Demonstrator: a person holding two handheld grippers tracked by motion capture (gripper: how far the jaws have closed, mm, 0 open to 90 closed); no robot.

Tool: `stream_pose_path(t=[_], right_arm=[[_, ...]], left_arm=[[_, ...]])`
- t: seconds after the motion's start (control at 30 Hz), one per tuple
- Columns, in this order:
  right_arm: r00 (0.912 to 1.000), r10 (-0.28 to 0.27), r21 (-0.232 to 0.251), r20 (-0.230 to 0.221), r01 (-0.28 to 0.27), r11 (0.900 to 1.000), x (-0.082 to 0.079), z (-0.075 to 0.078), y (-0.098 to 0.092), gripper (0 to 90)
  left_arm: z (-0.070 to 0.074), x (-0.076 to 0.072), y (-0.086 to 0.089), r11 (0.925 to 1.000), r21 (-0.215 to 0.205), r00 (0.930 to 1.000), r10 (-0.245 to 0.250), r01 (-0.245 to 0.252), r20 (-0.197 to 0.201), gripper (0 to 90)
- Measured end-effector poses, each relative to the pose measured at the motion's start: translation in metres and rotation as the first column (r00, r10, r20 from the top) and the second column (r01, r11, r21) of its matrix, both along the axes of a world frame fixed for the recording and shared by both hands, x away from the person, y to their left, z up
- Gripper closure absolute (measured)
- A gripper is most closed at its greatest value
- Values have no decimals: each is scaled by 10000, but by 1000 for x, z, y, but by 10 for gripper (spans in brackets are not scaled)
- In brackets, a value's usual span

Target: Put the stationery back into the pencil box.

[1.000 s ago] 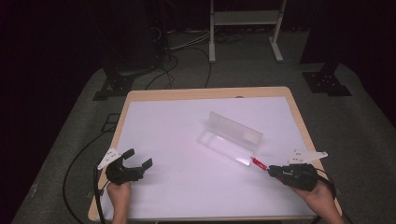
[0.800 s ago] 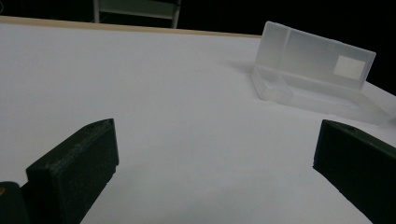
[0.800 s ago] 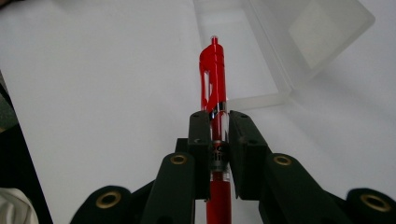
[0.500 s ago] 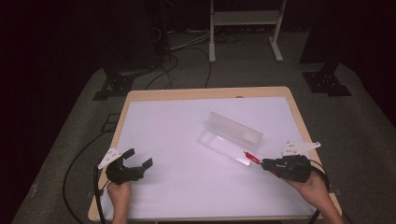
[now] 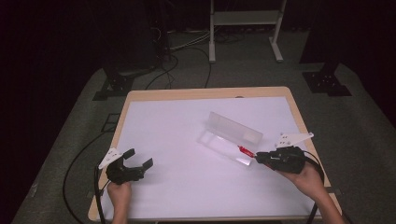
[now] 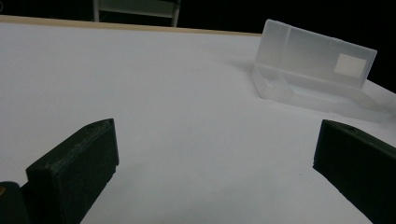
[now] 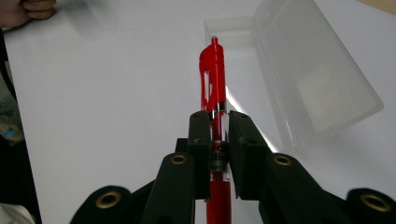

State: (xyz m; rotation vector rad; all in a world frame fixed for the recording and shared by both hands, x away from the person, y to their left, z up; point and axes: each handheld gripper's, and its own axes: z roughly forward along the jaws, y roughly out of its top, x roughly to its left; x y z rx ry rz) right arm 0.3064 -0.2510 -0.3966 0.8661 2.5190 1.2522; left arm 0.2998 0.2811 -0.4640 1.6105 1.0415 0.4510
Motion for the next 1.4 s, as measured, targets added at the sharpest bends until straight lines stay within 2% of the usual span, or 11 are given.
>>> stream_pose_path(t=[0.6,0.9,1.4], right_arm=[[9997,252,-279,54,-251,9993,17,9,12,789],[9986,464,-384,236,-454,9982,28,16,21,789],[9975,647,-501,272,-633,9967,41,19,34,789]], left_arm=[[0,1,0,10000,32,10000,18,-18,-9,0],[0,1,0,10000,40,10000,20,-19,-29,0],[0,1,0,10000,34,10000,14,-14,-53,0]])
